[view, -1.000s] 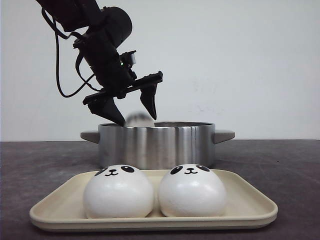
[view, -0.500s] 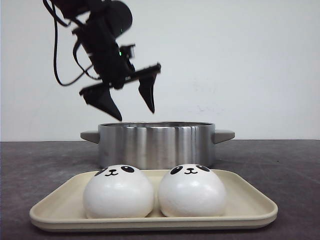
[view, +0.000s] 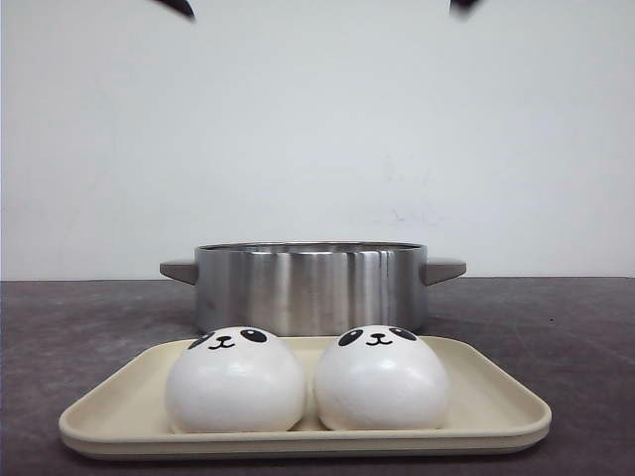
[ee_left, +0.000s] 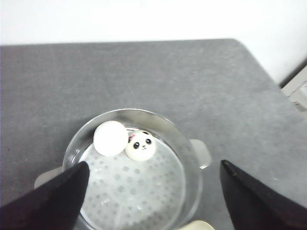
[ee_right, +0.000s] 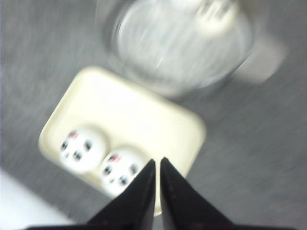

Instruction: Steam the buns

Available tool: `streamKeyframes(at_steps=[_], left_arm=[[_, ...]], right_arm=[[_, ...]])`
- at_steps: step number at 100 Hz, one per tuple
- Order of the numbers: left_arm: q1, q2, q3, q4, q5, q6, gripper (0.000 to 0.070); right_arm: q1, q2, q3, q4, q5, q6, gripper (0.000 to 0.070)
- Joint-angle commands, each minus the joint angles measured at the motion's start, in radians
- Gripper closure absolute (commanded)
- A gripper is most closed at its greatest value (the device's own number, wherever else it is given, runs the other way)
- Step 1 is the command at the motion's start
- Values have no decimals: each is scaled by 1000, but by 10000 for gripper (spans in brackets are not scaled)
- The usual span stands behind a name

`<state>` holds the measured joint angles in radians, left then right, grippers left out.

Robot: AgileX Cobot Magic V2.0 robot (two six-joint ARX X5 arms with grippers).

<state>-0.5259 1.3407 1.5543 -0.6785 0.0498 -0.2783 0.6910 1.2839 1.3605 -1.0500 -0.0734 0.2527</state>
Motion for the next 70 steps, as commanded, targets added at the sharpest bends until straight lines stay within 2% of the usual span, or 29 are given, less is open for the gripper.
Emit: streamKeyframes(at_steps=[1,19,24,29,39,44,58,70], left_arm=[[-13,-45,22,-23,-2,5,185],[-21,-173,22,-98,-3,6,185],[-21,-201,22,-116,-3,10,185],[-21,-226,22,-131,-3,18,185],[-21,-264,22,-153,-11,31,185],[-21,-277,22,-161,-18,31,185],[-21,-301,22,-183,-28,31,185],[-21,-311,22,-193,-28,31,185]], right_arm=[[31,14,-69,52,-45,82,693],[104,17,-244,148,-68,188,691],[129,18,-268,158,-69,218,658],[153,18,-285,169,-69,247,532],[200,19,-294,190,-64,278,167],[221,24,-294,209,-57,296,75],[248,56,-294,256,-56,339,71],[247,126,-294,249,-10,351,78]])
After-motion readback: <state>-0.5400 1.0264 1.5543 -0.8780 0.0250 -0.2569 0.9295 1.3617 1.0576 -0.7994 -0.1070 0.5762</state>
